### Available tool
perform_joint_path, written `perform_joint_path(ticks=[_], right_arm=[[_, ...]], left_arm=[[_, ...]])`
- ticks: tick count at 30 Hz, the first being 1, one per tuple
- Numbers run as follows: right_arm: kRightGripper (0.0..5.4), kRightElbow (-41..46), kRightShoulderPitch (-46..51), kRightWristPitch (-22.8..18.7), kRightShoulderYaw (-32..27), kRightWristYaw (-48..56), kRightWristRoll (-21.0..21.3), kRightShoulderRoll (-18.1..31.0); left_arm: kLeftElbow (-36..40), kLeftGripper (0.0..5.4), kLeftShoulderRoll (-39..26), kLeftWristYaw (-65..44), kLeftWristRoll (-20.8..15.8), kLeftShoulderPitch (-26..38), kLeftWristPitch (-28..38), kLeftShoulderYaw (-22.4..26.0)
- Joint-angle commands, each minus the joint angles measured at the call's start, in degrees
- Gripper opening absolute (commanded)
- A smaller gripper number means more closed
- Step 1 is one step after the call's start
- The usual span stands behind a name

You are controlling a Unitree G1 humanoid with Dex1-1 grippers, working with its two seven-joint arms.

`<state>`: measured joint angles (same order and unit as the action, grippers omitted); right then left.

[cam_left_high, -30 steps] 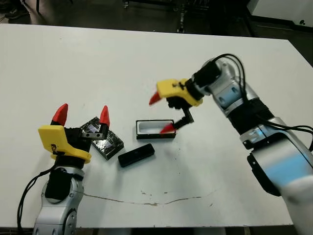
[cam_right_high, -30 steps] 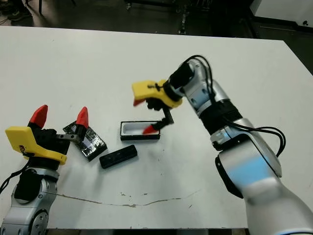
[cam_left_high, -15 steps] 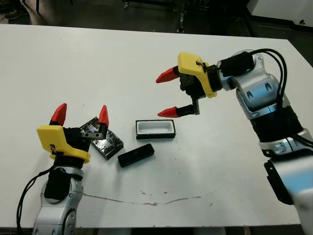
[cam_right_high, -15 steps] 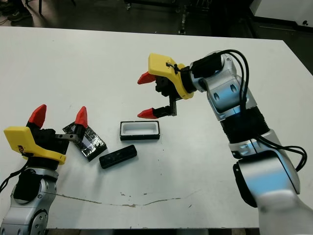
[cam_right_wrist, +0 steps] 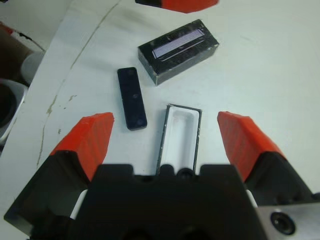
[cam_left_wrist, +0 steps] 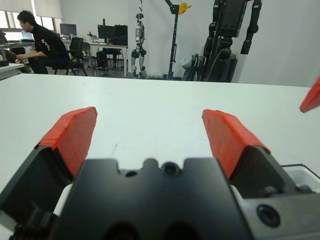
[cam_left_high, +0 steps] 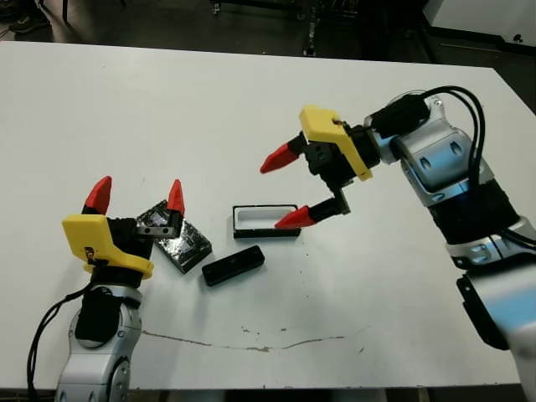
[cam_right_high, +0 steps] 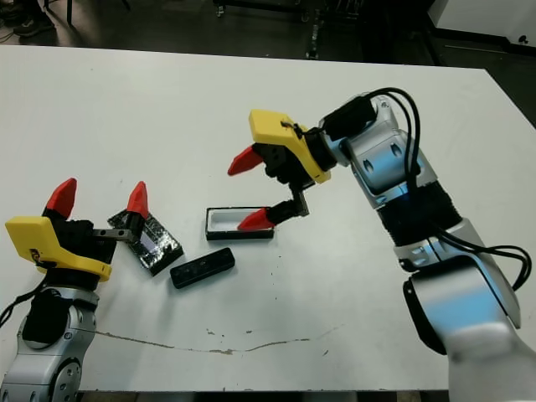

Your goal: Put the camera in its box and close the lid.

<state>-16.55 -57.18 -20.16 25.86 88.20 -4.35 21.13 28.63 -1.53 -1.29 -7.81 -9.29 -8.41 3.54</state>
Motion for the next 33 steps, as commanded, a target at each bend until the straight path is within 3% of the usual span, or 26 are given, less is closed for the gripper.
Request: perform_joint_path(ticks=[1,9,18,23,26,33], right_arm=[[5.38,-0.5,0.4,3.0,1.7,0.2,0.6,-0.8],[5.38,1.6,2.3,3.9,5.1,-0.1,1.1,-2.2],[5.38,5.0,4.8,9.8,6.0,-1.0,0.6,-3.2],[4.8,7.1,6.7,8.3,6.4,-1.9,0.6,-3.2],[4.89,6.4,7.4,8.7,6.6,-1.7,0.2,-3.9],[4.33,6.2,7.7,9.5,8.0,-2.3,1.6,-4.6]], left_arm=[[0.0,5.4,0.0,0.5,0.4,-0.1,0.2,0.4],[0.2,5.4,-0.1,0.9,1.1,-0.1,0.1,0.4],[-0.2,5.4,0.3,0.7,-0.1,0.1,1.0,0.8],[0.3,5.4,0.0,1.1,0.7,-0.1,0.6,0.8],[0.4,5.4,-0.2,1.0,0.8,-0.2,0.4,0.7],[0.5,5.4,0.1,1.3,0.9,-0.3,0.4,0.5]])
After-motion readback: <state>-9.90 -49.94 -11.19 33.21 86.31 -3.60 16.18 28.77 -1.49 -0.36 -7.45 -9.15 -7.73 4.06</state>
